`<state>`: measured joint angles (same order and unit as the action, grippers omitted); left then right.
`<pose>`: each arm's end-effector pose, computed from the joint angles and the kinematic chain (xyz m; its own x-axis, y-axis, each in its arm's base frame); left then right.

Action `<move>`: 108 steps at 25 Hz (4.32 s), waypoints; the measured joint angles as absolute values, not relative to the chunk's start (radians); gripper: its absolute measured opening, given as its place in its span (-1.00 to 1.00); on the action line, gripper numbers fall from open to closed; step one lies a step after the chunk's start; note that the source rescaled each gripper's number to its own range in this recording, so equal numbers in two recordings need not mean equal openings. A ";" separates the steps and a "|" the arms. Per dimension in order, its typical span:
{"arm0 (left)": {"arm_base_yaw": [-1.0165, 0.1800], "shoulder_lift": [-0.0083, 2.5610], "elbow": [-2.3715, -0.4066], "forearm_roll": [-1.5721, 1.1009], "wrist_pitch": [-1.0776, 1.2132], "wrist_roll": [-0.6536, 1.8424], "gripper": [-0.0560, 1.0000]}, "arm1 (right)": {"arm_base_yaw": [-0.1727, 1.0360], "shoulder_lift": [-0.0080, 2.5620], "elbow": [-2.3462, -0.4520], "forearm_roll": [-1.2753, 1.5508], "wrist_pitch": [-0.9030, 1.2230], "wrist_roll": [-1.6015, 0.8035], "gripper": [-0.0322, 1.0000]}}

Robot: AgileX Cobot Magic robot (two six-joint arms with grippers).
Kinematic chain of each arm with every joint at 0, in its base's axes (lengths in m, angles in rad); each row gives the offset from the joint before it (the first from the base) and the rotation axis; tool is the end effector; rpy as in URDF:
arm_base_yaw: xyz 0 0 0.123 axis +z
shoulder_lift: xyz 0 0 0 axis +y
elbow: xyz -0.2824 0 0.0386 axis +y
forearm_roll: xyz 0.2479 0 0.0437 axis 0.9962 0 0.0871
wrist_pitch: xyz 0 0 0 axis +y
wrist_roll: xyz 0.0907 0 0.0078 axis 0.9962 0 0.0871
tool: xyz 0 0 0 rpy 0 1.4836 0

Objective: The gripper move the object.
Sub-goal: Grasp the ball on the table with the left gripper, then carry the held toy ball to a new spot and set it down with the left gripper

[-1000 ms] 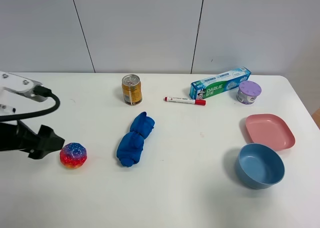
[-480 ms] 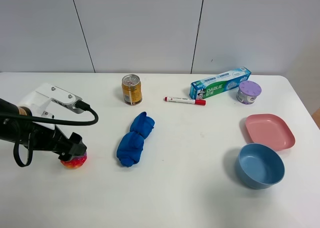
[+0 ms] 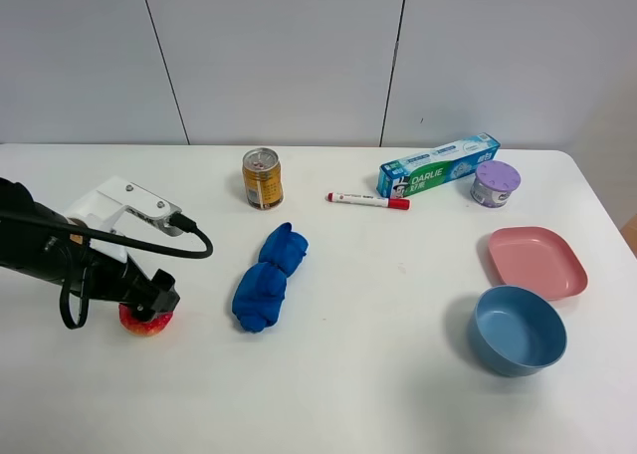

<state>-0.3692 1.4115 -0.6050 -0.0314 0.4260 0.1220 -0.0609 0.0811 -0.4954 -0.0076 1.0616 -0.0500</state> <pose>0.2177 -0.0855 0.1763 -0.8116 0.4140 -0.4122 0.4435 0.8959 0.0268 0.0080 -0.0011 0.2757 -0.5331 -0.0213 -0.8458 0.0379 0.9981 -0.0490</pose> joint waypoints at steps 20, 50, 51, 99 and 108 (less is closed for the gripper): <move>-0.355 1.600 -0.606 0.038 0.344 0.122 1.00 | -0.061 0.081 -0.495 -0.008 1.062 -0.050 1.00; -0.317 1.696 -0.607 -0.010 0.264 0.121 -0.89 | -0.061 0.081 -0.495 -0.008 1.062 -0.050 1.00; -0.317 1.696 -0.607 -0.012 0.264 0.121 -0.89 | -0.061 0.081 -0.495 -0.008 1.062 -0.050 1.00; -0.808 2.293 -1.710 -0.214 0.452 0.258 -0.81 | -0.061 0.081 -0.495 -0.009 1.062 -0.050 1.00; -0.806 2.359 -1.710 -0.214 0.446 0.258 -0.81 | -0.061 0.081 -0.495 -0.009 1.062 -0.050 1.00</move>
<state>-0.8061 2.3592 -1.7097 -0.2136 0.4459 0.2577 -0.0609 0.0811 -0.4954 -0.0087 1.0616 -0.0500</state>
